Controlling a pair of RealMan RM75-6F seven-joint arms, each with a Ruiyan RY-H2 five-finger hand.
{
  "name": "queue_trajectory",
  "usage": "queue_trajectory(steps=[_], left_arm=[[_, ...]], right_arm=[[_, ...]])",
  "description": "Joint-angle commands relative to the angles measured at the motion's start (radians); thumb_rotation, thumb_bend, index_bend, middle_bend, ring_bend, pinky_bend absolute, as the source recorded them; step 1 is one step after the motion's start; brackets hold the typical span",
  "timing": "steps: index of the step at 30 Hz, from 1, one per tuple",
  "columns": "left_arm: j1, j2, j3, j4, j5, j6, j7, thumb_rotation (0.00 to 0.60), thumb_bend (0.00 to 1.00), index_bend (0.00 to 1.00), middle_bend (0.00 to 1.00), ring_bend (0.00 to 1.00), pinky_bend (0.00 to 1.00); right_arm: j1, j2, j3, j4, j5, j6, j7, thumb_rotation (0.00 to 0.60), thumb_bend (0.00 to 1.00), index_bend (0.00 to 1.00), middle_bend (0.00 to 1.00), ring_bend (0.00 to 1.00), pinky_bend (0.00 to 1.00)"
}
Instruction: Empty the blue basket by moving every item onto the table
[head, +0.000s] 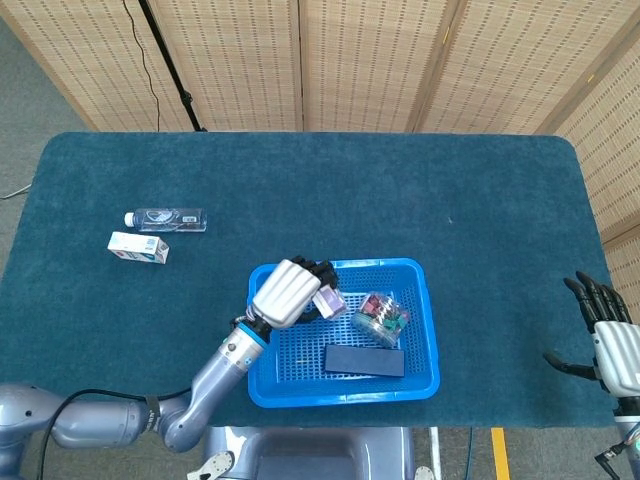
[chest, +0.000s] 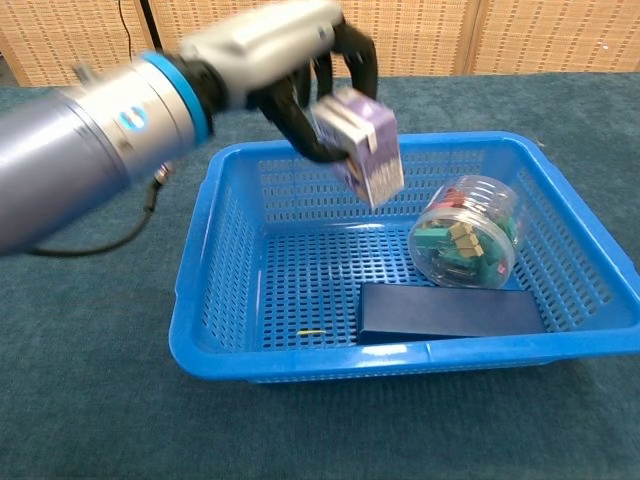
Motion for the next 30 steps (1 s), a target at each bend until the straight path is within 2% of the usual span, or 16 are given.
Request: queue_trajectory(steps=[1, 4, 9, 15, 16, 17, 18, 19, 20, 21, 23, 24, 28, 30], left_arm=[[0.046, 0.129, -0.058, -0.114, 0.022, 0.047, -0.069, 0.600, 0.22, 0.48, 0.40, 0.48, 0.47], [0.092, 0.252, -0.096, -0.167, 0.020, 0.075, -0.117, 0.600, 0.22, 0.48, 0.40, 0.48, 0.47], [0.147, 0.393, -0.108, -0.162, -0.035, 0.055, -0.180, 0.600, 0.22, 0.48, 0.40, 0.48, 0.47], [0.182, 0.453, -0.065, -0.035, -0.095, -0.039, -0.289, 0.600, 0.22, 0.48, 0.40, 0.48, 0.47], [0.184, 0.452, -0.057, -0.011, -0.100, -0.054, -0.304, 0.600, 0.21, 0.46, 0.39, 0.46, 0.46], [0.185, 0.447, -0.048, 0.024, -0.101, -0.071, -0.329, 0.600, 0.21, 0.40, 0.34, 0.39, 0.45], [0.188, 0.438, -0.039, 0.062, -0.102, -0.086, -0.358, 0.600, 0.19, 0.32, 0.26, 0.32, 0.43], [0.191, 0.432, -0.033, 0.083, -0.101, -0.098, -0.383, 0.600, 0.15, 0.18, 0.14, 0.18, 0.34], [0.194, 0.429, -0.022, 0.105, -0.098, -0.126, -0.425, 0.600, 0.10, 0.06, 0.05, 0.07, 0.21], [0.195, 0.435, -0.012, 0.112, -0.094, -0.155, -0.452, 0.600, 0.07, 0.02, 0.01, 0.03, 0.15], [0.189, 0.486, 0.018, 0.103, -0.088, -0.265, -0.517, 0.600, 0.01, 0.00, 0.00, 0.00, 0.02], [0.191, 0.509, 0.020, 0.097, -0.084, -0.287, -0.541, 0.600, 0.00, 0.00, 0.00, 0.00, 0.00], [0.242, 0.610, 0.030, 0.052, -0.031, -0.263, -0.625, 0.600, 0.00, 0.00, 0.00, 0.00, 0.00], [0.329, 0.711, 0.063, -0.039, -0.029, -0.198, -0.637, 0.600, 0.00, 0.00, 0.00, 0.00, 0.00]], right_arm=[[-0.001, 0.001, -0.001, -0.003, -0.002, 0.003, -0.001, 0.600, 0.00, 0.00, 0.01, 0.00, 0.00], [-0.003, 0.001, -0.002, -0.006, -0.007, 0.007, -0.006, 0.600, 0.00, 0.00, 0.01, 0.00, 0.00], [0.000, -0.003, -0.009, -0.012, -0.017, 0.003, -0.023, 0.600, 0.00, 0.00, 0.00, 0.00, 0.00], [0.003, -0.013, -0.018, -0.023, -0.028, -0.002, -0.059, 0.600, 0.00, 0.00, 0.00, 0.00, 0.00], [0.003, -0.015, -0.018, -0.024, -0.028, -0.004, -0.064, 0.600, 0.00, 0.00, 0.00, 0.00, 0.00], [0.004, -0.018, -0.019, -0.025, -0.027, -0.006, -0.073, 0.600, 0.00, 0.00, 0.00, 0.00, 0.00], [0.005, -0.022, -0.019, -0.025, -0.025, -0.009, -0.083, 0.600, 0.00, 0.00, 0.00, 0.00, 0.00], [0.007, -0.024, -0.020, -0.025, -0.023, -0.012, -0.090, 0.600, 0.00, 0.00, 0.00, 0.00, 0.00], [0.009, -0.028, -0.021, -0.025, -0.021, -0.018, -0.099, 0.600, 0.00, 0.00, 0.00, 0.00, 0.00], [0.010, -0.030, -0.021, -0.025, -0.020, -0.021, -0.103, 0.600, 0.00, 0.00, 0.00, 0.00, 0.00], [0.011, -0.036, -0.022, -0.022, -0.025, -0.019, -0.109, 0.600, 0.00, 0.00, 0.00, 0.00, 0.00], [0.011, -0.039, -0.023, -0.020, -0.029, -0.016, -0.110, 0.600, 0.00, 0.00, 0.00, 0.00, 0.00], [0.016, -0.030, -0.017, -0.042, -0.021, -0.020, -0.146, 0.600, 0.00, 0.00, 0.00, 0.00, 0.00], [0.020, -0.001, -0.001, -0.115, -0.033, 0.003, -0.197, 0.600, 0.00, 0.00, 0.00, 0.00, 0.00]])
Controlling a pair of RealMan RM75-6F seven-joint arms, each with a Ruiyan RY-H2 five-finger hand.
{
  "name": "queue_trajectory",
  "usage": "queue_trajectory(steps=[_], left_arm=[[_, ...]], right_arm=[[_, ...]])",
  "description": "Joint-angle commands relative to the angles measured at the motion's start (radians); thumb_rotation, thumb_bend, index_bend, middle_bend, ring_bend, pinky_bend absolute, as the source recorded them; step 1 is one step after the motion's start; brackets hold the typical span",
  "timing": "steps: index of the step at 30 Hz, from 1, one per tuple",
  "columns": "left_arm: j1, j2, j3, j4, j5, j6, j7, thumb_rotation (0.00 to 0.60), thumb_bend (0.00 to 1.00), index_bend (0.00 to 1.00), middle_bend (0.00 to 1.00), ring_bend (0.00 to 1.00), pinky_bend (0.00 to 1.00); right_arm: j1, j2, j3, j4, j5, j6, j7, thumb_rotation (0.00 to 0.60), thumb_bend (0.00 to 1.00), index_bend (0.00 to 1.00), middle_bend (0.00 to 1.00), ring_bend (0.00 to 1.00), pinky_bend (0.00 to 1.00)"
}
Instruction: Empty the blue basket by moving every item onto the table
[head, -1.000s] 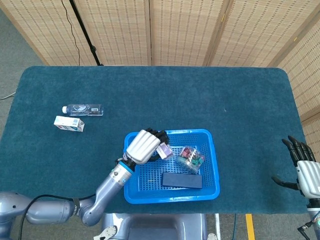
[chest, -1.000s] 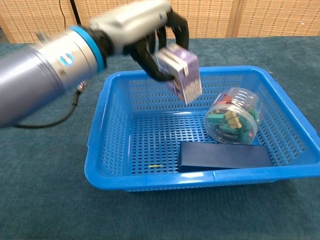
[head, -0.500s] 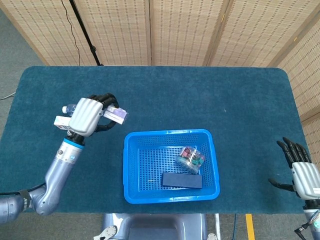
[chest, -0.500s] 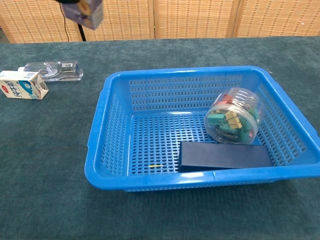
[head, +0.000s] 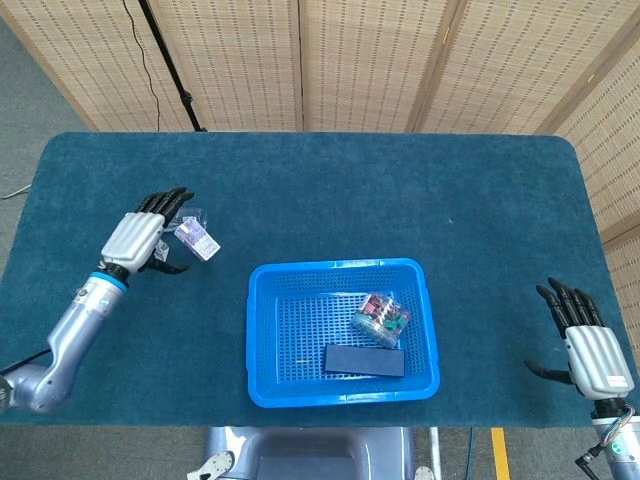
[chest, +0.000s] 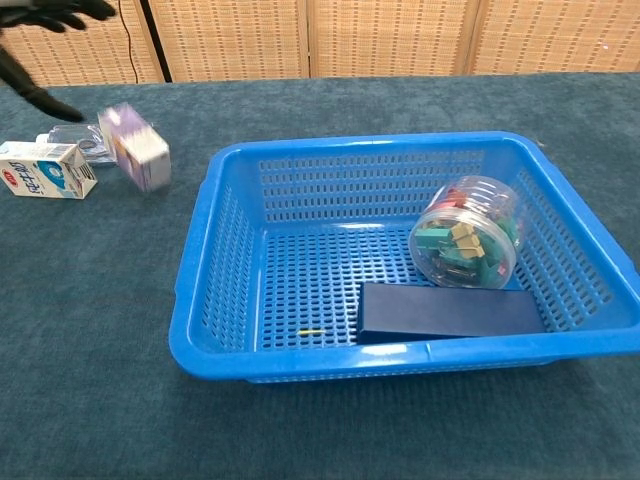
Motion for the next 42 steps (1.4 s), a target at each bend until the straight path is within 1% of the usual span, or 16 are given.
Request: queue_trajectory(steps=[1, 3, 6, 10, 13, 17, 20, 25, 27, 28, 31, 33, 36, 38, 42], left_arm=[[0.135, 0.180, 0.061, -0.137, 0.042, 0.101, -0.069, 0.600, 0.00, 0.00, 0.00, 0.00, 0.00], [0.199, 0.226, 0.083, -0.178, 0.067, 0.181, -0.074, 0.600, 0.00, 0.00, 0.00, 0.00, 0.00], [0.283, 0.262, 0.123, -0.206, 0.114, 0.281, -0.079, 0.600, 0.00, 0.00, 0.00, 0.00, 0.00], [0.360, 0.263, 0.158, -0.213, 0.137, 0.375, -0.080, 0.600, 0.00, 0.00, 0.00, 0.00, 0.00], [0.444, 0.248, 0.177, -0.216, 0.140, 0.486, -0.105, 0.600, 0.00, 0.00, 0.00, 0.00, 0.00], [0.501, 0.244, 0.205, -0.199, 0.197, 0.551, -0.157, 0.600, 0.00, 0.00, 0.00, 0.00, 0.00], [0.526, 0.263, 0.226, -0.204, 0.250, 0.579, -0.168, 0.600, 0.00, 0.00, 0.00, 0.00, 0.00], [0.540, 0.263, 0.242, -0.199, 0.281, 0.585, -0.162, 0.600, 0.00, 0.00, 0.00, 0.00, 0.00], [0.537, 0.265, 0.242, -0.200, 0.282, 0.574, -0.167, 0.600, 0.00, 0.00, 0.00, 0.00, 0.00], [0.531, 0.267, 0.243, -0.206, 0.282, 0.555, -0.180, 0.600, 0.00, 0.00, 0.00, 0.00, 0.00], [0.527, 0.283, 0.250, -0.215, 0.294, 0.531, -0.219, 0.600, 0.00, 0.00, 0.00, 0.00, 0.00], [0.527, 0.289, 0.251, -0.215, 0.300, 0.529, -0.223, 0.600, 0.00, 0.00, 0.00, 0.00, 0.00], [0.528, 0.286, 0.248, -0.215, 0.299, 0.529, -0.215, 0.600, 0.00, 0.00, 0.00, 0.00, 0.00], [0.522, 0.289, 0.249, -0.219, 0.296, 0.509, -0.226, 0.600, 0.00, 0.00, 0.00, 0.00, 0.00], [0.517, 0.296, 0.245, -0.224, 0.282, 0.490, -0.233, 0.600, 0.00, 0.00, 0.00, 0.00, 0.00]], right_arm=[[0.009, 0.045, 0.017, -0.106, -0.007, 0.015, -0.076, 0.600, 0.00, 0.00, 0.00, 0.00, 0.00], [0.029, 0.082, 0.016, -0.160, -0.036, -0.008, -0.087, 0.600, 0.00, 0.00, 0.00, 0.00, 0.00], [0.069, 0.120, 0.020, -0.218, -0.053, -0.063, -0.085, 0.600, 0.00, 0.00, 0.00, 0.00, 0.00], [0.109, 0.137, 0.031, -0.268, -0.032, -0.125, -0.093, 0.600, 0.00, 0.00, 0.00, 0.00, 0.00], [0.162, 0.143, 0.039, -0.349, -0.020, -0.207, -0.106, 0.600, 0.00, 0.00, 0.00, 0.00, 0.00], [0.225, 0.123, 0.058, -0.416, 0.020, -0.291, -0.146, 0.600, 0.00, 0.00, 0.00, 0.00, 0.00], [0.280, 0.082, 0.079, -0.434, 0.107, -0.365, -0.208, 0.600, 0.00, 0.00, 0.00, 0.00, 0.00], [0.337, 0.024, 0.099, -0.460, 0.221, -0.428, -0.263, 0.600, 0.00, 0.00, 0.00, 0.00, 0.00], [0.363, -0.016, 0.106, -0.462, 0.263, -0.442, -0.298, 0.600, 0.00, 0.00, 0.00, 0.00, 0.00], [0.398, -0.070, 0.112, -0.436, 0.288, -0.464, -0.343, 0.600, 0.00, 0.00, 0.00, 0.00, 0.00], [0.429, -0.137, 0.118, -0.413, 0.345, -0.455, -0.409, 0.600, 0.00, 0.00, 0.00, 0.00, 0.00], [0.443, -0.174, 0.118, -0.408, 0.366, -0.438, -0.448, 0.600, 0.00, 0.00, 0.00, 0.00, 0.00], [0.456, -0.209, 0.111, -0.401, 0.371, -0.423, -0.490, 0.600, 0.00, 0.00, 0.00, 0.00, 0.00], [0.469, -0.240, 0.104, -0.381, 0.367, -0.415, -0.520, 0.600, 0.00, 0.00, 0.00, 0.00, 0.00], [0.485, -0.293, 0.104, -0.336, 0.394, -0.405, -0.537, 0.600, 0.00, 0.00, 0.00, 0.00, 0.00]])
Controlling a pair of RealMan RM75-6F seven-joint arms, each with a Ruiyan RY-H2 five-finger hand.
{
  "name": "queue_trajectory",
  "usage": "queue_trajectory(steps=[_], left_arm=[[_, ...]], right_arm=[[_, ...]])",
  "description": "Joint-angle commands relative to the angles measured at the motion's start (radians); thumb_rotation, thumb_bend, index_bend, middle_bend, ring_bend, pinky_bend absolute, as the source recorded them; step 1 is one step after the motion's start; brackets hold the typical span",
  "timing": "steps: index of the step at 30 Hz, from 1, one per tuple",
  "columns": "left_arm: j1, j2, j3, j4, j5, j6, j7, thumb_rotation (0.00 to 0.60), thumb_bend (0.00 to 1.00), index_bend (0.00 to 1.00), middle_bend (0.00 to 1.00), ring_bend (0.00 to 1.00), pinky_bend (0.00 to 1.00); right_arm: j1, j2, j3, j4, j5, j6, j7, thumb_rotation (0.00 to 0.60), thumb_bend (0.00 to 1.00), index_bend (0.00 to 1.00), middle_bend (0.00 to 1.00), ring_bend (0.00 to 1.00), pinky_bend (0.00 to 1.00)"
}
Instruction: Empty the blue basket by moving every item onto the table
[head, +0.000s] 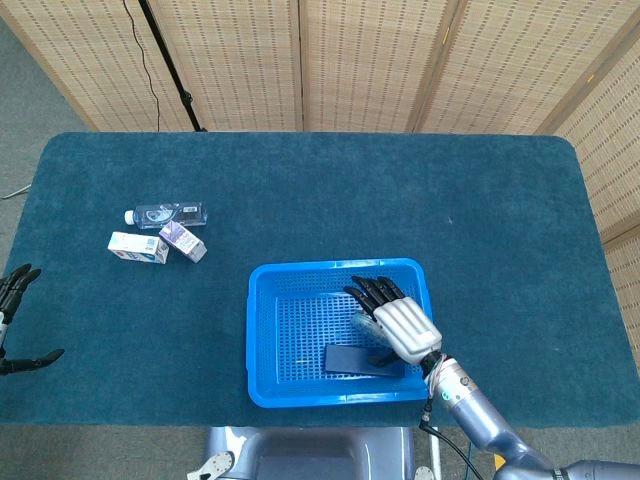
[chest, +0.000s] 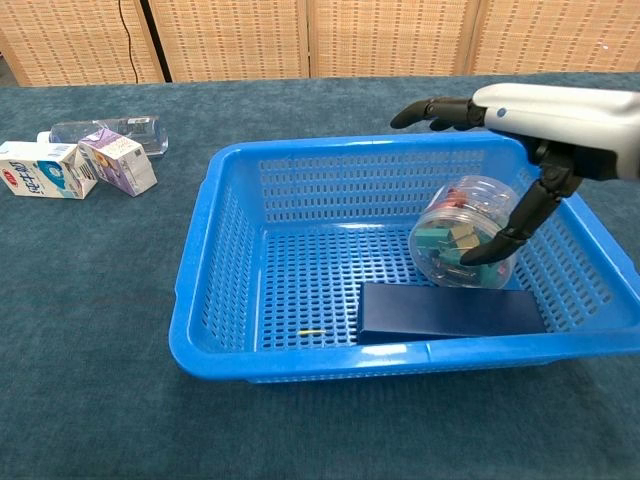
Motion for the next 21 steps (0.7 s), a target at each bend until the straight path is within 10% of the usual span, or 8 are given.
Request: queue_trajectory(steps=[1, 12, 21], left_arm=[[-0.002, 0.002, -0.004, -0.004, -0.006, -0.001, 0.003, 0.600, 0.00, 0.00, 0.00, 0.00, 0.00], [-0.010, 0.008, -0.008, -0.001, -0.003, -0.024, -0.016, 0.600, 0.00, 0.00, 0.00, 0.00, 0.00], [-0.011, 0.006, -0.014, 0.003, -0.005, -0.028, -0.019, 0.600, 0.00, 0.00, 0.00, 0.00, 0.00]], right_arm=[[0.020, -0.038, 0.001, 0.041, 0.030, 0.010, -0.020, 0.600, 0.00, 0.00, 0.00, 0.00, 0.00], [0.038, -0.113, -0.019, 0.143, 0.066, 0.054, -0.102, 0.600, 0.00, 0.00, 0.00, 0.01, 0.13], [0.040, -0.169, -0.025, 0.229, 0.056, 0.084, -0.103, 0.600, 0.00, 0.11, 0.21, 0.26, 0.40]])
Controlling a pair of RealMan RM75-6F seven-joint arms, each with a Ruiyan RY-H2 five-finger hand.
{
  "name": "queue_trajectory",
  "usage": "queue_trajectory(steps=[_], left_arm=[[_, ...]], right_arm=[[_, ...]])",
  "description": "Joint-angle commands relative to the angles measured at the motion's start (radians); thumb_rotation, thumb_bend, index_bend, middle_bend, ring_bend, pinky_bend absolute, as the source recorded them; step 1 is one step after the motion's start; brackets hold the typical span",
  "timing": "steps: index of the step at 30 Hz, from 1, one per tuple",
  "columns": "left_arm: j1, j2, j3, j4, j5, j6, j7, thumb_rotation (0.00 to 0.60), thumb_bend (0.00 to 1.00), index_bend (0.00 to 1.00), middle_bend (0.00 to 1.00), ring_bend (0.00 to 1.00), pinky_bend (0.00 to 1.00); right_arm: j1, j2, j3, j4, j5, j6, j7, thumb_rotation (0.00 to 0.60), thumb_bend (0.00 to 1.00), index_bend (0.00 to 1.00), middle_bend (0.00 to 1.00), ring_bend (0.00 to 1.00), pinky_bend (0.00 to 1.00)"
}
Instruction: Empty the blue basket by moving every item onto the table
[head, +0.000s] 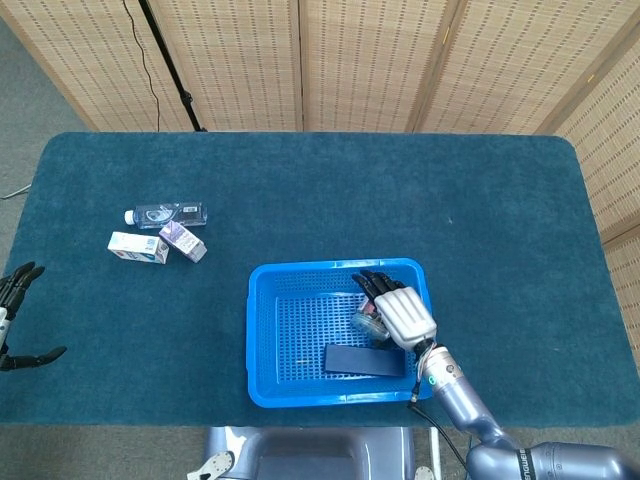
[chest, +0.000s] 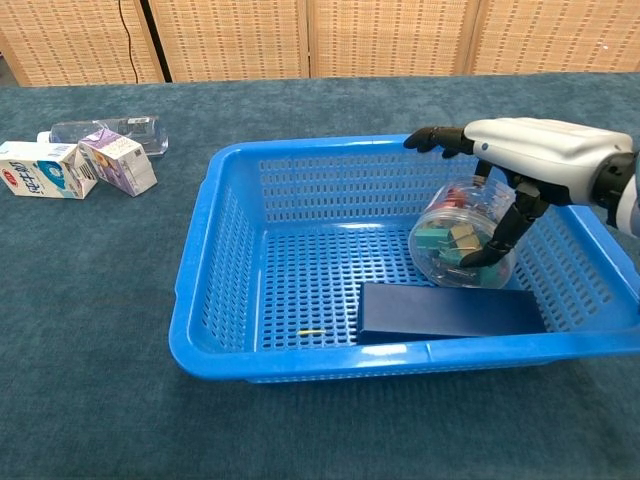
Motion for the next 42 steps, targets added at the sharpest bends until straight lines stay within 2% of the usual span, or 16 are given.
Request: queue_trajectory(steps=[1, 3, 5, 7, 10, 16, 18, 19, 22, 24, 28, 31, 35, 39, 40, 42], left_arm=[[-0.001, -0.001, -0.002, 0.001, -0.002, -0.001, 0.001, 0.600, 0.00, 0.00, 0.00, 0.00, 0.00], [-0.002, -0.001, -0.003, 0.001, -0.004, -0.004, 0.002, 0.600, 0.00, 0.00, 0.00, 0.00, 0.00], [-0.003, -0.002, -0.004, 0.001, -0.006, -0.007, 0.003, 0.600, 0.00, 0.00, 0.00, 0.00, 0.00], [-0.004, -0.002, -0.005, 0.001, -0.007, -0.009, 0.003, 0.600, 0.00, 0.00, 0.00, 0.00, 0.00], [-0.004, -0.003, -0.006, 0.002, -0.009, -0.010, 0.005, 0.600, 0.00, 0.00, 0.00, 0.00, 0.00], [-0.012, -0.005, -0.014, 0.000, -0.027, -0.027, 0.007, 0.600, 0.00, 0.00, 0.00, 0.00, 0.00], [-0.016, -0.004, -0.016, -0.004, -0.033, -0.036, 0.006, 0.600, 0.00, 0.00, 0.00, 0.00, 0.00], [-0.014, -0.003, -0.014, -0.005, -0.027, -0.032, 0.008, 0.600, 0.00, 0.00, 0.00, 0.00, 0.00], [-0.007, -0.005, -0.011, -0.006, -0.015, -0.021, 0.010, 0.600, 0.00, 0.00, 0.00, 0.00, 0.00], [-0.007, -0.009, -0.008, -0.003, -0.012, -0.023, 0.013, 0.600, 0.00, 0.00, 0.00, 0.00, 0.00], [-0.013, -0.012, -0.010, 0.000, -0.018, -0.034, 0.015, 0.600, 0.00, 0.00, 0.00, 0.00, 0.00], [-0.016, -0.015, -0.013, 0.001, -0.027, -0.040, 0.021, 0.600, 0.00, 0.00, 0.00, 0.00, 0.00], [-0.021, -0.020, -0.015, 0.002, -0.042, -0.053, 0.033, 0.600, 0.00, 0.00, 0.00, 0.00, 0.00], [-0.019, -0.020, -0.020, 0.003, -0.053, -0.051, 0.035, 0.600, 0.00, 0.00, 0.00, 0.00, 0.00], [-0.017, -0.020, -0.021, 0.004, -0.055, -0.046, 0.036, 0.600, 0.00, 0.00, 0.00, 0.00, 0.00], [-0.010, -0.025, -0.026, 0.012, -0.066, -0.025, 0.070, 0.600, 0.01, 0.00, 0.00, 0.00, 0.00]], right_arm=[[0.000, -0.020, -0.005, 0.031, -0.019, 0.018, -0.004, 0.600, 0.00, 0.16, 0.27, 0.32, 0.46], [-0.002, -0.034, -0.013, 0.056, -0.046, 0.033, -0.012, 0.600, 0.05, 0.27, 0.37, 0.41, 0.53], [-0.006, -0.044, -0.019, 0.071, -0.073, 0.047, -0.006, 0.600, 0.19, 0.40, 0.46, 0.48, 0.57], [-0.010, -0.049, -0.024, 0.078, -0.108, 0.061, 0.011, 0.600, 0.29, 0.46, 0.50, 0.51, 0.58], [-0.015, -0.047, -0.031, 0.079, -0.170, 0.085, 0.030, 0.600, 0.37, 0.48, 0.52, 0.52, 0.58], [-0.020, 0.013, -0.039, -0.017, -0.411, 0.196, 0.020, 0.600, 0.40, 0.50, 0.55, 0.54, 0.61], [-0.010, 0.043, -0.003, -0.054, -0.452, 0.223, -0.014, 0.600, 0.40, 0.50, 0.56, 0.55, 0.61], [0.006, 0.060, 0.048, -0.056, -0.447, 0.231, -0.038, 0.600, 0.41, 0.50, 0.56, 0.55, 0.61], [0.044, 0.072, 0.117, -0.032, -0.407, 0.200, -0.023, 0.600, 0.41, 0.51, 0.56, 0.55, 0.61], [0.094, 0.053, 0.177, 0.063, -0.414, 0.184, 0.036, 0.600, 0.41, 0.52, 0.57, 0.55, 0.61], [0.156, 0.010, 0.225, 0.209, -0.395, 0.146, 0.098, 0.600, 0.41, 0.54, 0.58, 0.56, 0.61], [0.201, -0.040, 0.256, 0.326, -0.323, 0.089, 0.148, 0.600, 0.42, 0.54, 0.58, 0.56, 0.61], [0.246, -0.140, 0.262, 0.535, -0.294, 0.067, 0.253, 0.600, 0.42, 0.54, 0.58, 0.56, 0.61], [0.286, -0.251, 0.232, 0.774, -0.313, 0.062, 0.368, 0.600, 0.42, 0.53, 0.58, 0.56, 0.61], [0.289, -0.267, 0.225, 0.806, -0.313, 0.058, 0.387, 0.600, 0.42, 0.50, 0.57, 0.55, 0.59], [0.292, -0.280, 0.200, 0.847, -0.314, 0.024, 0.440, 0.600, 0.39, 0.36, 0.50, 0.48, 0.50]])
